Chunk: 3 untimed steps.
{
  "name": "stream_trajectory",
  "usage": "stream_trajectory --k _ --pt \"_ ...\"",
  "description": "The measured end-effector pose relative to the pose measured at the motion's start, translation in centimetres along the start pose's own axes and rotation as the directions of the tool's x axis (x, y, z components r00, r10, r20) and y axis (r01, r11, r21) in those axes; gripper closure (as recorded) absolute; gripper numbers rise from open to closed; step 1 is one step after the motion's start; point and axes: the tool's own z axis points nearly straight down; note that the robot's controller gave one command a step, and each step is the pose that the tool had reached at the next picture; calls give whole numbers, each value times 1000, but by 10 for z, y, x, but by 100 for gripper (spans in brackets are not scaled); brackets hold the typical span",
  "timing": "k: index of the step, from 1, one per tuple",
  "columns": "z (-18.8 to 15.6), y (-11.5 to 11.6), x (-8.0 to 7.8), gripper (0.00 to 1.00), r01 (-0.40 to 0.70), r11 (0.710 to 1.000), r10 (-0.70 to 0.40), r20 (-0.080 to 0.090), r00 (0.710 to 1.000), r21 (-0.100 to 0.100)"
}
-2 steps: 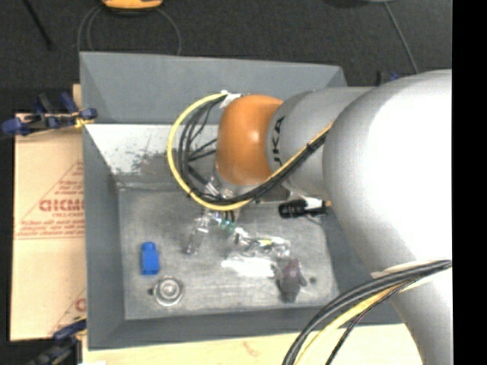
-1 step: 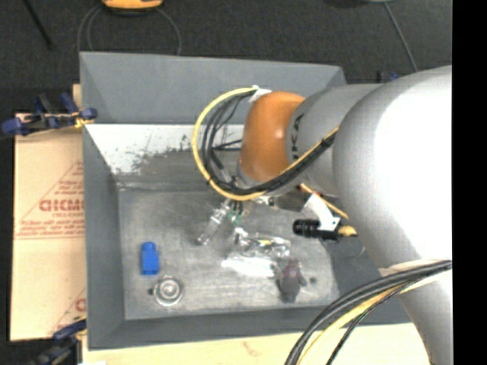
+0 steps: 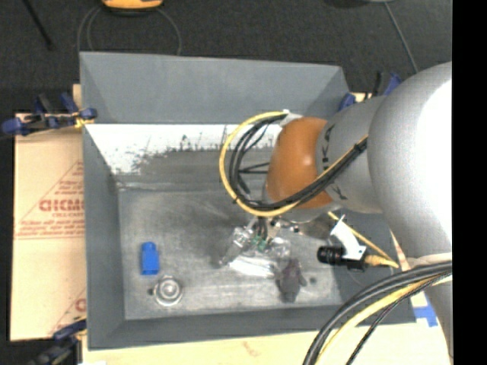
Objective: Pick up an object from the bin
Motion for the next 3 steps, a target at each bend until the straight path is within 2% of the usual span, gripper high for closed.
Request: stream_trajectory --k 1,2,3 --pt "15 -1 0 0 -46 999 46 3 999 -13" --pt "16 -1 -8 0 -146 989 146 -4 989 -14" --pt "15 -2 -10 0 -123 992 123 -2 992 -17"
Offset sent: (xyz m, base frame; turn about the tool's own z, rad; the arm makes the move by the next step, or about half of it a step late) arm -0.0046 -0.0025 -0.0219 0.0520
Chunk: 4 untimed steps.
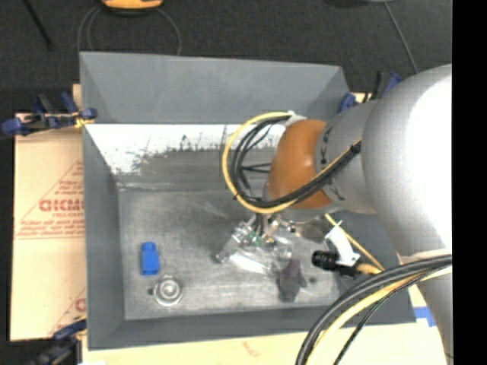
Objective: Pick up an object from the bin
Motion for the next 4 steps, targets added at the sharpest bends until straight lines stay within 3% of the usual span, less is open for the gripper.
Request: stream_trajectory --k 3,4 --pt "1 9 0 0 -12 1000 12 5 1000 8" --pt "-1 11 -1 100 -12 1000 12 7 1000 2"
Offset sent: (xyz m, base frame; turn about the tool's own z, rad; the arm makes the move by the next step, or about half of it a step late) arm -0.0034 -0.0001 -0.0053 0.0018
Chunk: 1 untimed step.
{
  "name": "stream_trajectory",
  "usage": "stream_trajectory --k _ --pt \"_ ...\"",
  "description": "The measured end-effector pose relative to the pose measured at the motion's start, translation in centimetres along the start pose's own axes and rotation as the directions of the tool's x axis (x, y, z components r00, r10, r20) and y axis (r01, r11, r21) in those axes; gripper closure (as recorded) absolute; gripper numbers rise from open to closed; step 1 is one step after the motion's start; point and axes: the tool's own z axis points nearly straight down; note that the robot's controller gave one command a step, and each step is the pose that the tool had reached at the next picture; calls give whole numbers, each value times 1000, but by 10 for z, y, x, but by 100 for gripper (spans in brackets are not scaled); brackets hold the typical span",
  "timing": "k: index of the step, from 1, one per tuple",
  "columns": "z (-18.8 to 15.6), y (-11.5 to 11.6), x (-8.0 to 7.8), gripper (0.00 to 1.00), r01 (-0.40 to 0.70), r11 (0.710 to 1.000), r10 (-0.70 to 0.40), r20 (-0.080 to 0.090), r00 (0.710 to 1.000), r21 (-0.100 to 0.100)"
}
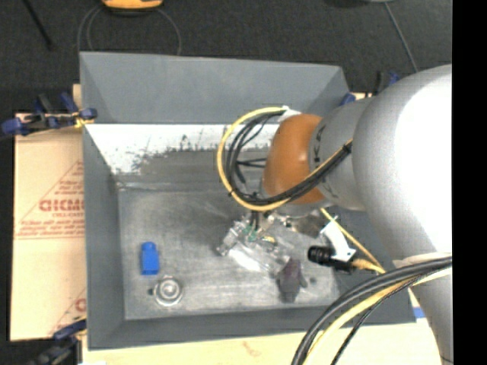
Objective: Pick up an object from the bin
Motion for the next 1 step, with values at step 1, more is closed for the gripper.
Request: stream_trajectory --k 1 --pt "-148 -3 -5 100 68 998 -68 -1 998 5"
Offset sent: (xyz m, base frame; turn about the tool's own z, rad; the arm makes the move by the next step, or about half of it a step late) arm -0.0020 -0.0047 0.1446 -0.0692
